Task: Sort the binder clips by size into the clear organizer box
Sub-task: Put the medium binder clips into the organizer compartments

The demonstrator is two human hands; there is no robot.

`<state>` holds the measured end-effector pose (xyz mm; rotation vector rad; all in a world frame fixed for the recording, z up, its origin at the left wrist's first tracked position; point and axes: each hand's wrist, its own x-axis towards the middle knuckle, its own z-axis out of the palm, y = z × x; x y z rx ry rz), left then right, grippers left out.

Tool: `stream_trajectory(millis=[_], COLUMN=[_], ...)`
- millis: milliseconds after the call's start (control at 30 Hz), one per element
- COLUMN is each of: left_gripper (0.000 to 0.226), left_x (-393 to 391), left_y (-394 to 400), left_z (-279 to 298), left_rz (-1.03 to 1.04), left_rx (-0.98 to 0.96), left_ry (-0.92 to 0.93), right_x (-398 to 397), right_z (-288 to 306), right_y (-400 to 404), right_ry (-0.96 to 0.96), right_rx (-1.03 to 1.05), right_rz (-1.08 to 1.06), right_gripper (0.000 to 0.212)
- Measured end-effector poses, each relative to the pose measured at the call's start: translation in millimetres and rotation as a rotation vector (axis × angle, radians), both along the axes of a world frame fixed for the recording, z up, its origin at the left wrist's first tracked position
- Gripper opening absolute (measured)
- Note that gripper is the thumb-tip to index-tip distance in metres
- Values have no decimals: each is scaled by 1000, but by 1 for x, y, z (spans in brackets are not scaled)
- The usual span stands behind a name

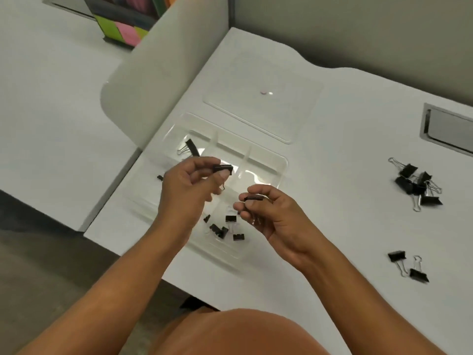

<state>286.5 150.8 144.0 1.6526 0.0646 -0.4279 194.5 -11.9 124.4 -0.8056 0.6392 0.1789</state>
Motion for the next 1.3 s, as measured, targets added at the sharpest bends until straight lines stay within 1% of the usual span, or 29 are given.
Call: stream_trajectory(millis=[100, 167, 233, 300, 333, 400, 433, 533, 633, 700, 800, 867, 900, 1000, 1100, 1200, 1300], left_gripper=[16, 15, 18, 26, 32, 41, 42, 41, 41, 40, 38, 39, 39, 39, 37, 34, 29], left_x=[44, 72, 97, 116, 121, 124, 123, 111, 94, 82, 67, 59, 55, 44, 31, 15, -7], left_y=[21, 27, 31, 36, 38, 42, 45, 52, 60, 65, 70, 73, 74, 77, 74, 60, 31], left_z=[-8, -16, -31, -48, -54, -60, -60, -57, -56, -57, -56, -53, -52, -49, -48, -50, -48], left_rz=[58, 57, 1, -116, -179, -258, -265, -181, -82, -42, 8, 32, 38, 54, 50, -20, -141], left_rx=[227, 323, 421, 515, 531, 519, 509, 476, 434, 410, 388, 375, 373, 371, 375, 366, 340], left_ry=[-271, -384, -445, -464, -460, -458, -470, -515, -496, -494, -508, -501, -501, -508, -519, -569, -652], right_x=[20, 26, 30, 34, 38, 47, 53, 82, 123, 153, 192, 207, 209, 191, 143, 76, 0], right_z=[0, -1, 0, 2, 4, 10, 12, 19, 20, 15, -1, -14, -20, -24, -22, -20, -23], right_y=[29, 46, 58, 64, 65, 64, 62, 55, 52, 52, 55, 56, 54, 46, 36, 20, -2], right_ry=[15, 22, 31, 46, 54, 49, 34, -47, -153, -190, -191, -163, -151, -179, -194, -134, -34], right_rx=[5, -28, -125, -225, -274, -380, -450, -747, -987, -1067, -1130, -1267, -1332, -1365, -1340, -1265, -1243], right_rz=[53, 99, 165, 209, 216, 206, 199, 207, 240, 267, 334, 409, 410, 264, 139, 38, -48], right_gripper=[28, 28, 24, 19, 18, 14, 13, 19, 23, 20, 12, 14, 16, 16, 15, 21, 26])
